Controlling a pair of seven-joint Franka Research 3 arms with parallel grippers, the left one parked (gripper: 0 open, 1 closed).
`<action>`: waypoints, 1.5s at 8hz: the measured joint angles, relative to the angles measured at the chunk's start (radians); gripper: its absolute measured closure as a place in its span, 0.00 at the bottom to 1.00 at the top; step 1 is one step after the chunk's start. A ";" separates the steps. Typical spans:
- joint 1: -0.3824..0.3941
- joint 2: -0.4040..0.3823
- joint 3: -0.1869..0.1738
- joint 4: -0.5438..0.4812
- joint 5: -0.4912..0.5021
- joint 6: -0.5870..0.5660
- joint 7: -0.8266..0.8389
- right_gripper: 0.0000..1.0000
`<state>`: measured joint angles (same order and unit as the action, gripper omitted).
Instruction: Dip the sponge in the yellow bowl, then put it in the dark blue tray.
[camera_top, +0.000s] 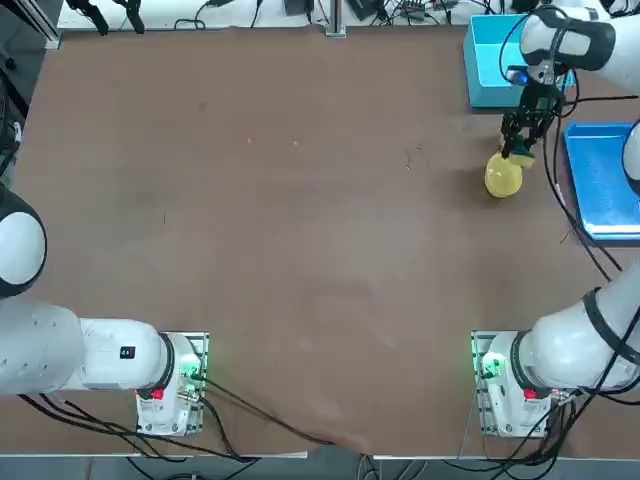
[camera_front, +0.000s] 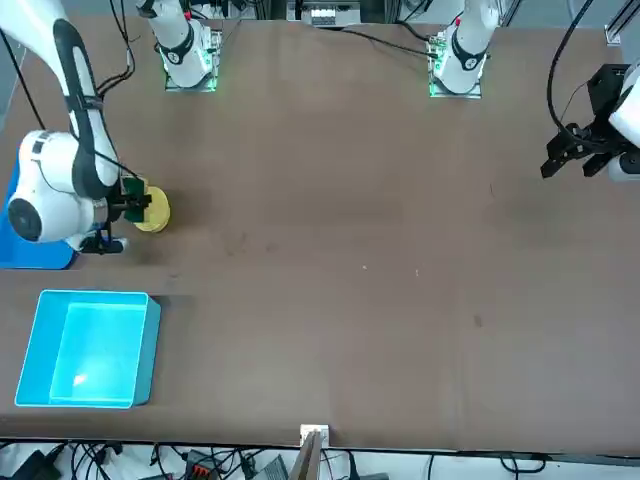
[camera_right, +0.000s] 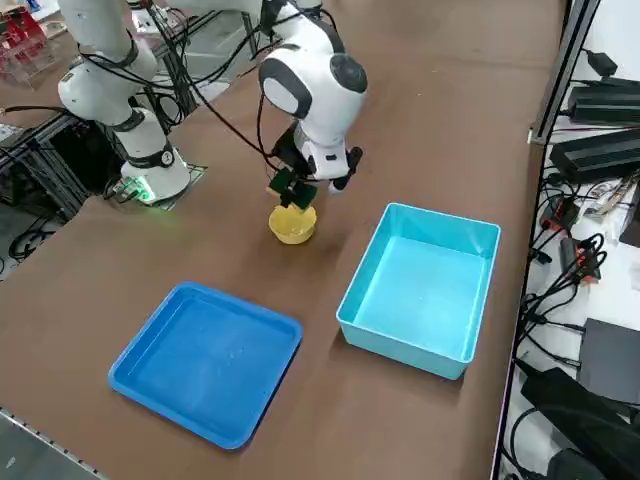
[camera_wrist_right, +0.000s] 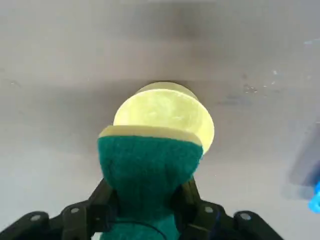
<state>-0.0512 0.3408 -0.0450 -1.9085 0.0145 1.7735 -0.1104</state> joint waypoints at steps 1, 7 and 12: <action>-0.002 -0.017 -0.008 0.000 -0.004 -0.002 0.000 0.41; -0.270 -0.057 -0.065 -0.003 -0.200 0.083 -0.269 0.41; -0.515 0.083 -0.065 -0.007 -0.299 0.417 -0.442 0.41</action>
<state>-0.5662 0.4235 -0.1103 -1.9152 -0.2846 2.1908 -0.5525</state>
